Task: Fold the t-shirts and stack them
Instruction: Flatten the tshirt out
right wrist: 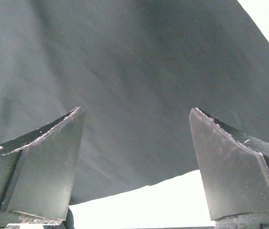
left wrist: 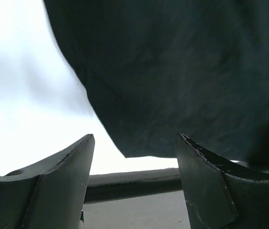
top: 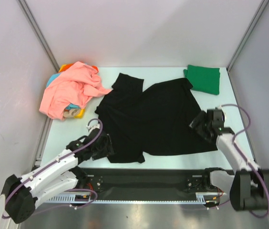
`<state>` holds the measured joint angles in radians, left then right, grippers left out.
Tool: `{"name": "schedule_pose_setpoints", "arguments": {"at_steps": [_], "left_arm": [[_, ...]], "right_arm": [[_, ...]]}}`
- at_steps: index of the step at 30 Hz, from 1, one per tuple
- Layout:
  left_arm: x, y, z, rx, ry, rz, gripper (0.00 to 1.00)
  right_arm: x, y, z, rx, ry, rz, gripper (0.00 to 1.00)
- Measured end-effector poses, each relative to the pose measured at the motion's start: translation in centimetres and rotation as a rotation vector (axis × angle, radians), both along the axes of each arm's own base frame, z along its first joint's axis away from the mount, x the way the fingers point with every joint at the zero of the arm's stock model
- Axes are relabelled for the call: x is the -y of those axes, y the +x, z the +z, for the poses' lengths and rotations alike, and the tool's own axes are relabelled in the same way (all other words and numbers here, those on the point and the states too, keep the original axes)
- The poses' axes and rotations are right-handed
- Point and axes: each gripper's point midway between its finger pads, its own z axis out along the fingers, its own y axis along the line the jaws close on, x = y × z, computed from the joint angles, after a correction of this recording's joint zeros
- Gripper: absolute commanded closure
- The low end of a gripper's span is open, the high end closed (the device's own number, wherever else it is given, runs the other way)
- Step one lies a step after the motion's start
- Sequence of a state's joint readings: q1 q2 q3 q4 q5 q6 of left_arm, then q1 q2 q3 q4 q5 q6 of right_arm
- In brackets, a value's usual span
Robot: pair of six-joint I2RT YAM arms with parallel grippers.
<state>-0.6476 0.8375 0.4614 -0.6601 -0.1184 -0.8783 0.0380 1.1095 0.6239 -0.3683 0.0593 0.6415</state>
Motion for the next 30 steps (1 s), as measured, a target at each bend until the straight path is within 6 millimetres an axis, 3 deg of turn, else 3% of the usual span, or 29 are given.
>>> {"name": "schedule_pose_setpoints", "arguments": {"at_steps": [2,4,8,13,16,17,18,26,30], "left_arm": [[0.4,-1.1,-1.4,-0.043,-0.009,-0.009,0.29],[0.7,-1.7,-2.4,-0.066,-0.018,-0.006,0.29],[2.3,-1.4,-2.2,-0.036,-0.096,-0.007,0.34],[3.3,-0.9,-2.4,-0.012,-0.153,0.001,0.41],[3.7,-0.7,-2.5,-0.013,-0.168,0.005,0.61],[3.8,-0.6,-2.6,-0.011,-0.170,0.006,0.72],[3.7,-0.6,-2.6,-0.011,-0.167,0.004,0.75],[2.6,-0.4,-2.9,-0.007,-0.113,0.021,0.80],[1.9,0.3,-2.7,0.002,-0.106,0.047,0.85]], "right_arm": [[0.2,-2.9,-1.2,-0.034,0.020,-0.037,0.07],[0.5,-4.2,-1.0,-0.016,0.032,-0.073,0.07],[1.2,-5.0,-0.3,0.037,0.038,-0.128,0.07],[1.3,-6.7,-2.8,-0.043,0.058,-0.179,0.10],[1.5,-7.9,-4.6,-0.105,0.061,-0.218,0.11],[1.7,-8.0,-4.7,-0.106,0.068,-0.243,0.12],[2.1,-8.0,-4.6,-0.097,0.066,-0.269,0.13],[4.8,-9.9,-4.7,-0.109,0.020,-0.455,0.15],[5.7,-10.3,-4.6,-0.106,0.014,-0.513,0.20]]}}
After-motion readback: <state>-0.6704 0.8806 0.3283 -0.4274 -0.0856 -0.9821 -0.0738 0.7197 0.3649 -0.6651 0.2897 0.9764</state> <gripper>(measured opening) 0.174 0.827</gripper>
